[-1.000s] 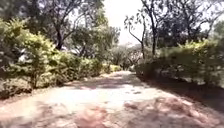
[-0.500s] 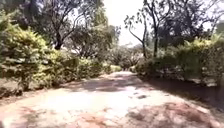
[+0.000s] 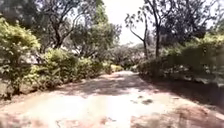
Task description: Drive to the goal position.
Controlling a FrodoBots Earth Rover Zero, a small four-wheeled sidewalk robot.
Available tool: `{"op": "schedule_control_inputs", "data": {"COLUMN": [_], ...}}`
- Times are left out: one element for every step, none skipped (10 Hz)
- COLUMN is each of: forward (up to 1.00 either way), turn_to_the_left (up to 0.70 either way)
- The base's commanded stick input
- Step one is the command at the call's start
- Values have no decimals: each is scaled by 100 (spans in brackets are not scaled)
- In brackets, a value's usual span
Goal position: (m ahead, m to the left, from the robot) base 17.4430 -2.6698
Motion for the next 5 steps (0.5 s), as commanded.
{"op": "schedule_control_inputs", "data": {"forward": [70,70,70,70,70], "turn_to_the_left": [0,0,0,0,0]}}
